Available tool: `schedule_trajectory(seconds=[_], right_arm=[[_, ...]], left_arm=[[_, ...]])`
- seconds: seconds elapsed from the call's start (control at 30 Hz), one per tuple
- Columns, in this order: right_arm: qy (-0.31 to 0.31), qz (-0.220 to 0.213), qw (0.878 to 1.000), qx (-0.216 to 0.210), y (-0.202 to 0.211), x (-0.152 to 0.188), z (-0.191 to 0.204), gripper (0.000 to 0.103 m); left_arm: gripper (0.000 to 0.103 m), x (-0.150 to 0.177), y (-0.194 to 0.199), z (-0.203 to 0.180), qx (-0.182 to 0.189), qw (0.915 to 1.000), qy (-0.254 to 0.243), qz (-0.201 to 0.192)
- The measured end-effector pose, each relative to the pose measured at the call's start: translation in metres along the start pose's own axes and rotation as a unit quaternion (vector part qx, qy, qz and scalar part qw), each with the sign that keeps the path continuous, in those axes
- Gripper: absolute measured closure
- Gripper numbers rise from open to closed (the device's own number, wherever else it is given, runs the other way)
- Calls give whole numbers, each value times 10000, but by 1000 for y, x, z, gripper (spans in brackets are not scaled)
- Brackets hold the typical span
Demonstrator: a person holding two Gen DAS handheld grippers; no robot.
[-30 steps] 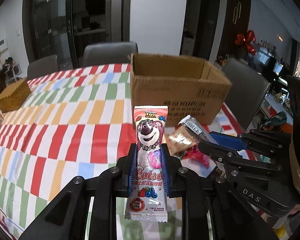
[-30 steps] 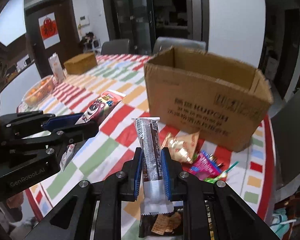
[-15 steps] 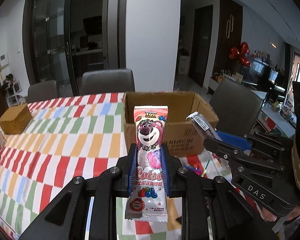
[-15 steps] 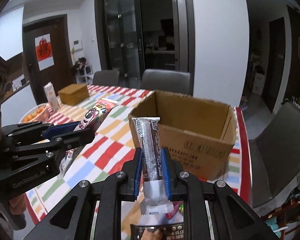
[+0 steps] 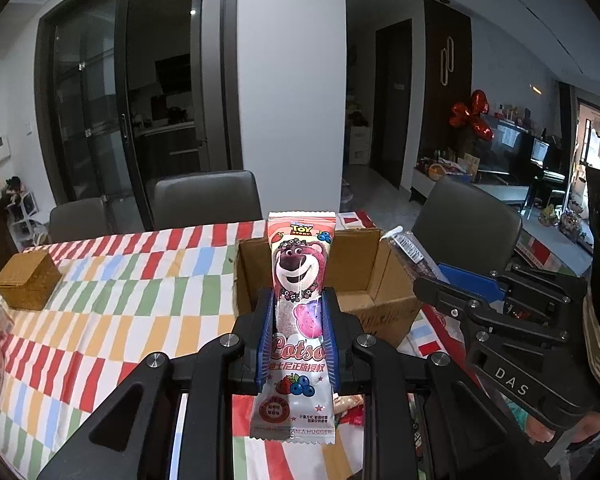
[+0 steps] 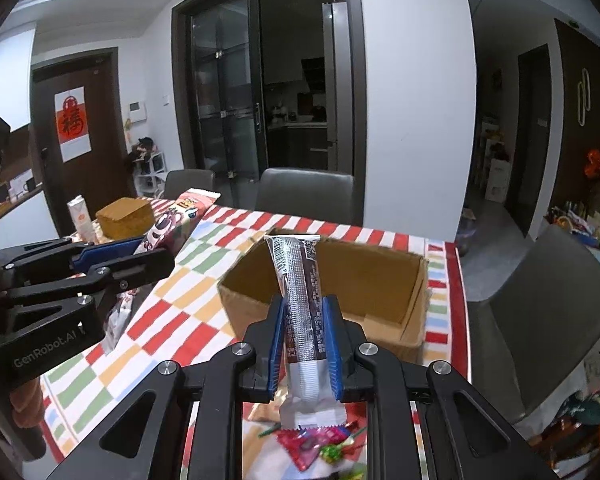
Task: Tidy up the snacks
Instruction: 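Carry both bars over the box and open both tools to drop them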
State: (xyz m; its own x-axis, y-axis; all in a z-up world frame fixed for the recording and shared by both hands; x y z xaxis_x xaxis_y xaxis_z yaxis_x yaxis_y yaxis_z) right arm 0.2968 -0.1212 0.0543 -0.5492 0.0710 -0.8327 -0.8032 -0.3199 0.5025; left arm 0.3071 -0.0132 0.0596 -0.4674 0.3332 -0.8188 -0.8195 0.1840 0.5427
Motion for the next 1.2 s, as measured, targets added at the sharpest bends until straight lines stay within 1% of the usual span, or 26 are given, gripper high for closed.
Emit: schedule_trajectory(seconds=[0.2,0.5,0.77,0.97,1.0,1.03,1.07,1.1,1.13,1.17,1.2], right_arm=[[-47,-11,9999,108,-9,-16,-12,83],[-57,64,9996,279,-42,-38,-26,83],[-120,212,9992,325,-75,-44,-38,83],[-146,366,9984,399,-93,-41,-45,83],[-141,394,9982,419,-97,-40,-47,83],[-142,415,9981,435,-100,-40,-48,83],[-137,433,9979,463,-103,-40,-50,83],[-149,409,9978,501,-104,-42,-52,82],[-163,379,9976,552,-104,-42,-54,75],[-194,369,9972,627,-103,-41,-57,62],[-222,322,9970,669,-101,-41,-59,59]], left_arm=[[80,-10,-26,6,145,9998,9,145],[80,-20,-68,13,245,9991,-5,348],[80,-26,-108,21,395,9977,38,544],[79,-26,-132,19,466,9968,57,653],[78,-26,-136,19,476,9966,62,669],[74,-26,-138,19,460,9967,53,672],[66,-25,-139,19,384,9970,25,674],[61,-23,-138,19,306,9972,10,678],[59,-22,-137,19,224,9974,-14,684],[59,-22,-136,19,166,9976,-44,665],[59,-21,-133,19,89,9978,-76,652]])
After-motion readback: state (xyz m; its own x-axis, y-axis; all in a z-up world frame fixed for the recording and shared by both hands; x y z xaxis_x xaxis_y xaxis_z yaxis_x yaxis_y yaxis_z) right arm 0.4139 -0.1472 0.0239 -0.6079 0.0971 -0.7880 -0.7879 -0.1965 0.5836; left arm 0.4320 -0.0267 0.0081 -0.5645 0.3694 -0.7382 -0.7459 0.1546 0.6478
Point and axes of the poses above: each gripper's, at about its wrist camera, not at the fingertips, and y roughly against the way its jaws point, z to its left, x to its underside, the point moved 6 cm from there along -y, roughly the way its jaws point, and after that the axes turned 13 degrees about -y, right-handed, at the moved point
